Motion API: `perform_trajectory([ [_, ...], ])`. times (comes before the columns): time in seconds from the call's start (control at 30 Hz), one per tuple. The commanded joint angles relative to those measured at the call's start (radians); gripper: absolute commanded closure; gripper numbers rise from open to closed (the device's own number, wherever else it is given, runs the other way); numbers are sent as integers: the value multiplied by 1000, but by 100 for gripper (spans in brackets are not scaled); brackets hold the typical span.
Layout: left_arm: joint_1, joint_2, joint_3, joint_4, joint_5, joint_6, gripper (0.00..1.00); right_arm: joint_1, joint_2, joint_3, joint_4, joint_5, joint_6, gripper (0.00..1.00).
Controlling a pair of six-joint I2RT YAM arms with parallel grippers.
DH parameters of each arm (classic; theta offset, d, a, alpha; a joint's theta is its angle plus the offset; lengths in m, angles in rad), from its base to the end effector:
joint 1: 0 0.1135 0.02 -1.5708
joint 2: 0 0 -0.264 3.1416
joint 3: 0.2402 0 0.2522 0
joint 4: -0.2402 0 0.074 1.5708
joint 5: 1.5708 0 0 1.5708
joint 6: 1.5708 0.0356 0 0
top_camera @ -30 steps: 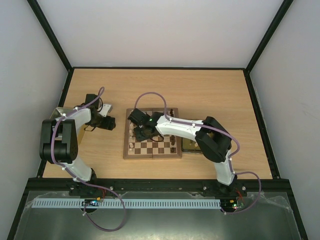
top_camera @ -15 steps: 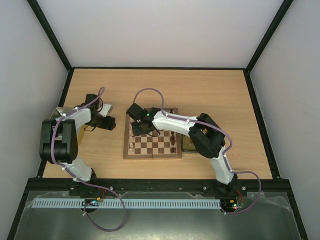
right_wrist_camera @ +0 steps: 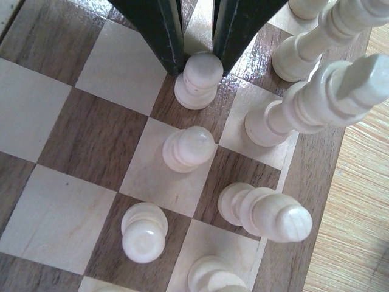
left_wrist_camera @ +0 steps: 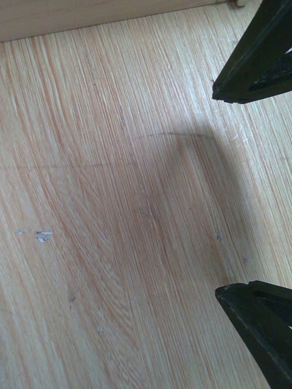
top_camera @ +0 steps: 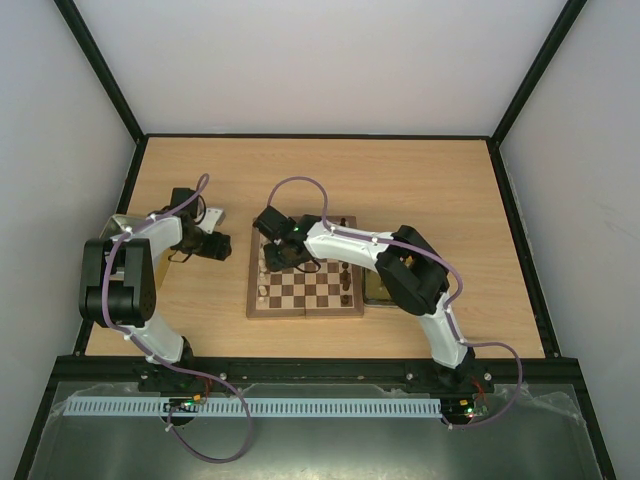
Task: Set up the chess pieces on the board
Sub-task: Place the chess piece on the chessboard.
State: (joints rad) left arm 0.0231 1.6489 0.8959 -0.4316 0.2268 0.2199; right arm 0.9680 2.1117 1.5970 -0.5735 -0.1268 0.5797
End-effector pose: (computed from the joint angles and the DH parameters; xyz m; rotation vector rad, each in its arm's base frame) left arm 0.3014 -0.0010 0.1523 0.3277 2.7027 -0.2432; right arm 0.2511 0.3728 0.1746 -0.5872 2.7581 0.6130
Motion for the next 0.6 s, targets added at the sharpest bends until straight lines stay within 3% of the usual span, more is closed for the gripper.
perform_trajectory([
  [0.0, 6, -14, -11, -2, 8, 7, 20, -2, -24, -9, -18, 3, -6, 86],
  [0.4, 6, -20, -14, -5, 3, 6, 20, -11, -257, -132, -75, 106, -18, 86],
  [0.57, 6, -22, -14, -7, -1, 4, 20, -71, -389, -204, -115, 196, 16, 79],
])
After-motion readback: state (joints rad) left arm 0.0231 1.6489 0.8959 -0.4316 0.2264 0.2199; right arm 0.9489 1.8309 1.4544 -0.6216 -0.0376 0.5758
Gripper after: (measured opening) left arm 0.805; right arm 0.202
